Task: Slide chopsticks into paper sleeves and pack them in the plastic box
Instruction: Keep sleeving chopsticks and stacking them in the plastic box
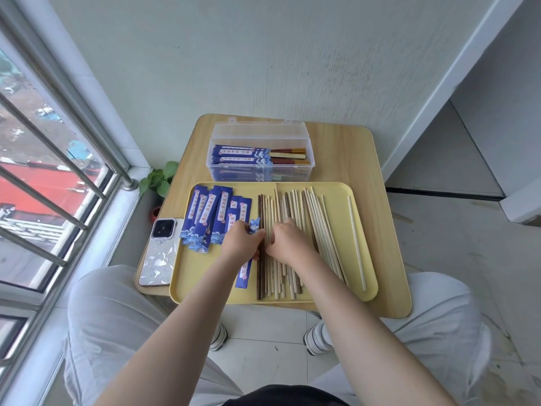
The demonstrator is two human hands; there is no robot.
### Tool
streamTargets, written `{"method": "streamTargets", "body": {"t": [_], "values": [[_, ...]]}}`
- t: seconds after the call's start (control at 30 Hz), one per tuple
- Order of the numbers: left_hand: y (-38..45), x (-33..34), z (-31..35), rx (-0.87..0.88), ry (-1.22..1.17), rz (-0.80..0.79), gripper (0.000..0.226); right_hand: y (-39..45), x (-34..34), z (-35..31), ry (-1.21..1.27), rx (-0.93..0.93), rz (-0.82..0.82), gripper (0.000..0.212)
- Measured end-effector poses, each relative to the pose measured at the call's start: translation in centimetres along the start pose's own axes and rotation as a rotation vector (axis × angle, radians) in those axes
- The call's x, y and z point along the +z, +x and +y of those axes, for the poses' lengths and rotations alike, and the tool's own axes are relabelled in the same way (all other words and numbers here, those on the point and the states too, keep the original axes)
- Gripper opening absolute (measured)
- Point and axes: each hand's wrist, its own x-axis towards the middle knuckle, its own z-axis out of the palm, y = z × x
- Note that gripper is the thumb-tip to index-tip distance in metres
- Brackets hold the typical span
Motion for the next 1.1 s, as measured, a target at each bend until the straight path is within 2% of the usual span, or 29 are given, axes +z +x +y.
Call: {"method": "streamTargets", "body": {"t": [0.23, 0.43, 0.57, 0.73, 0.83, 0.9, 1.03, 1.1], "values": [[-0.4, 0.0, 0.1, 0.037, 0.09, 0.015, 0.028, 0.1, 0.6, 0.1, -0.005, 0.011, 0.044, 0.034], [-0.4, -0.1, 0.2, 0.044, 0.133, 0.046, 0.028, 0.2, 0.5, -0.2, -0.033, 0.027, 0.11, 0.02], [-0.3, -0.3, 0.3, 0.051, 0.131, 0.069, 0.027, 0.0, 0.4, -0.5, -0.168, 0.06, 0.103, 0.027], [-0.6, -0.5, 0.4, 0.051, 0.11, 0.08, 0.024, -0.2, 0.7, -1.0, -0.171, 0.082, 0.121, 0.012], [-0.6, -0.5, 0.3, 0.054, 0.074, 0.075, 0.023, -0.1, 0.5, -1.1, -0.092, 0.099, 0.125, 0.01], [-0.6, -0.6, 0.3, 0.059, 0.046, 0.075, 0.024, -0.1, 0.2, -0.7, 0.046, 0.127, 0.131, 0.009], [-0.5, -0.8, 0.3, 0.052, -0.075, 0.042, 0.03, -0.5, -1.6, 0.9, 0.288, 0.093, 0.139, 0.024], [-0.5, -0.8, 0.4, 0.058, -0.124, 0.028, 0.027, -1.1, -3.0, 1.4, 0.385, 0.041, 0.122, 0.007]]}}
